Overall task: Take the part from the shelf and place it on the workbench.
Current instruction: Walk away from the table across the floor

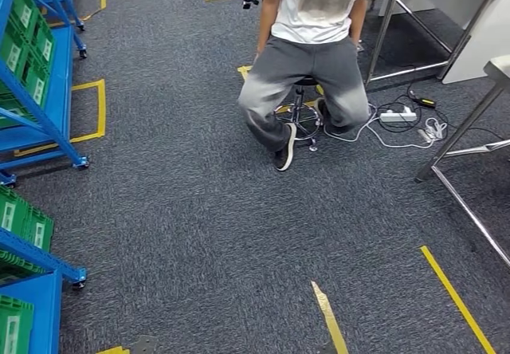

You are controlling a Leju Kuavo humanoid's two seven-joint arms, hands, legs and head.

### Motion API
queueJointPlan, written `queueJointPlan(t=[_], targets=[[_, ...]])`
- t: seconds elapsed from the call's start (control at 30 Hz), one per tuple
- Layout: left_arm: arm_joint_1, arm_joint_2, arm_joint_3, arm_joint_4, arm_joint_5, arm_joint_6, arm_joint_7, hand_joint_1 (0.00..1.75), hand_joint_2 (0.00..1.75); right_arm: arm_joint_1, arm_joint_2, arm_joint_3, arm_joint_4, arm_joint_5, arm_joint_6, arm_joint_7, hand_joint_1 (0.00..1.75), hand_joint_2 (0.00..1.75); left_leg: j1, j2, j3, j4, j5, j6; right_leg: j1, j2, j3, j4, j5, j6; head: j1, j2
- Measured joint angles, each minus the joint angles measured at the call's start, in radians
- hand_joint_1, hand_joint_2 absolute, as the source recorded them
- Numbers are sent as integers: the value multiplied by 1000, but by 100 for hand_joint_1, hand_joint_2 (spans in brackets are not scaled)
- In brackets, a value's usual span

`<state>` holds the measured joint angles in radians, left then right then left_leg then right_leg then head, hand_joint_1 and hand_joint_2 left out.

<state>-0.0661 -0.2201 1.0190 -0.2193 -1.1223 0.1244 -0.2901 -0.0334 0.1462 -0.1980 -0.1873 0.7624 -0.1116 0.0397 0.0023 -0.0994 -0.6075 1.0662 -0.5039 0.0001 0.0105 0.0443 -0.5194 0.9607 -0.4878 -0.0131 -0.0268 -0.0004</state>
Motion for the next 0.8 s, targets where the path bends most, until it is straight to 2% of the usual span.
queueJointPlan(t=[0.03, 0.07, 0.1, 0.13, 0.17, 0.2, 0.23, 0.27, 0.3, 0.33, 0.37, 0.4, 0.47, 0.5, 0.53, 0.6, 0.63, 0.67, 0.7, 0.73, 0.77, 0.8], targets=[[-2, 1, -1, 0, 0, 0, 0, 0, 0, 1, 2, -2, 0, 0, 1, 0, 0, 0, -3, 39, -20, 48, -31, -3, -2, -19, 6, -9, 3, 1, -2, 0], [-4, 1, -2, 0, 0, -1, 0, 0, 0, 3, 2, -4, 0, 0, 1, 0, 0, 0, -3, 66, -47, 110, -66, -8, -2, -37, 9, -12, 1, 0, -3, 0], [-6, 2, -4, 0, 0, -2, 0, 0, 0, 5, 3, -6, 0, 0, 2, 1, 0, 0, -1, 77, -74, 169, -93, -14, -2, -57, 10, -11, -1, 1, -4, 0], [-5, 2, -4, 0, 0, -2, 0, 0, 0, 5, 3, -8, 0, 0, 2, 1, 0, 0, 3, 83, -91, 210, -104, -19, -4, -75, 11, -10, -4, 1, -4, 0], [-4, 3, -4, 0, 0, -2, 0, 0, 0, 5, 3, -9, 0, 0, 2, 1, 0, 0, 7, 88, -91, 214, -95, -25, -6, -91, 12, -9, -6, 3, -4, 0], [-3, 4, -4, 0, 0, -2, 0, 0, 0, 4, 4, -10, 0, 0, 2, 1, 0, 0, 10, 96, -71, 178, -67, -31, -9, -105, 15, -7, -10, 7, -4, 0], [-2, 4, -4, 0, 0, -2, 0, 0, 0, 3, 4, -10, 0, 0, 2, 1, 0, 0, 13, 110, -36, 114, -31, -36, -11, -119, 18, -4, -14, 12, -4, 0], [-3, 4, -4, 0, 0, -2, 0, 0, 0, 2, 5, -10, 0, 1, 2, 1, 0, 0, 13, 136, 0, 44, -2, -39, -12, -130, 20, 0, -19, 18, -5, 0], [-4, 5, -5, 0, 1, -2, 3, 0, 0, 2, 5, -11, 0, 3, 2, 1, 0, 0, 12, 153, 27, -11, 18, -34, -11, -141, 21, 6, -26, 25, -6, 0], [-5, 5, -4, 0, 4, 0, 10, 0, 0, 2, 5, -11, 0, 9, 2, 0, 0, 0, 10, 166, 41, -41, 25, -27, -8, -151, 22, 11, -31, 30, -6, 0], [-5, 5, -4, 0, 10, 3, 20, 0, 0, 2, 5, -10, 0, 18, 2, -1, 0, 0, 8, 167, 43, -50, 23, -17, -6, -160, 23, 14, -35, 35, -6, 0], [-4, 6, -3, 0, 17, 7, 30, 0, 0, 2, 5, -10, 0, 28, 2, -3, 0, 0, 7, 155, 41, -50, 24, -6, -5, -168, 25, 15, -37, 38, -5, 0], [-1, 8, 0, 0, 32, 12, 41, 0, 0, 3, 5, -8, 0, 47, 3, -6, 0, 0, 6, 140, 39, -50, 24, 5, -8, -175, 27, 16, -42, 45, -5, 0], [0, 10, 3, 0, 42, 15, 40, 0, 0, 4, 5, -6, 0, 55, 5, -8, 0, 0, 8, 132, 40, -52, 25, 10, -10, -160, 23, 27, -54, 50, -4, 0], [0, 13, 8, 0, 53, 17, 39, 0, 0, 6, 5, -4, 0, 64, 8, -10, 0, 0, 10, 123, 40, -53, 27, 16, -13, -134, 9, 55, -75, 53, -2, 0], [-3, 18, 21, 0, 76, 21, 35, 0, 0, 12, 5, 3, 2, 85, 19, -10, 0, 0, 11, 100, 38, -54, 30, 24, -17, -73, -48, 179, -140, 58, 2, 0], [-4, 19, 28, 0, 87, 22, 34, 0, 0, 16, 5, 9, 2, 97, 26, -8, 0, 0, 11, 86, 36, -54, 31, 26, -17, -58, -86, 255, -168, 58, 3, 0], [-4, 21, 36, 0, 98, 24, 34, 0, 0, 21, 5, 16, 3, 110, 33, -4, 0, 0, 10, 72, 36, -53, 31, 27, -17, -50, -117, 311, -181, 58, 3, 0], [-4, 22, 45, 0, 108, 26, 34, 0, 0, 24, 5, 24, 3, 124, 40, -2, 0, 0, 10, 57, 37, -53, 31, 27, -17, -47, -133, 330, -173, 56, 3, 0], [-3, 22, 54, 0, 118, 28, 34, 0, 0, 25, 4, 32, 3, 137, 45, 0, 0, 0, 10, 42, 38, -53, 31, 27, -17, -43, -129, 306, -144, 53, 3, 0], [-3, 22, 63, 0, 128, 30, 34, 0, 0, 25, 3, 39, 3, 148, 50, -1, 0, 0, 10, 27, 39, -53, 31, 26, -18, -33, -106, 247, -102, 49, 3, 0], [-3, 22, 71, 0, 135, 32, 34, 0, 0, 24, 1, 47, 3, 158, 54, -3, 0, 0, 10, 13, 40, -53, 31, 26, -19, -12, -77, 175, -63, 45, 3, 0]])
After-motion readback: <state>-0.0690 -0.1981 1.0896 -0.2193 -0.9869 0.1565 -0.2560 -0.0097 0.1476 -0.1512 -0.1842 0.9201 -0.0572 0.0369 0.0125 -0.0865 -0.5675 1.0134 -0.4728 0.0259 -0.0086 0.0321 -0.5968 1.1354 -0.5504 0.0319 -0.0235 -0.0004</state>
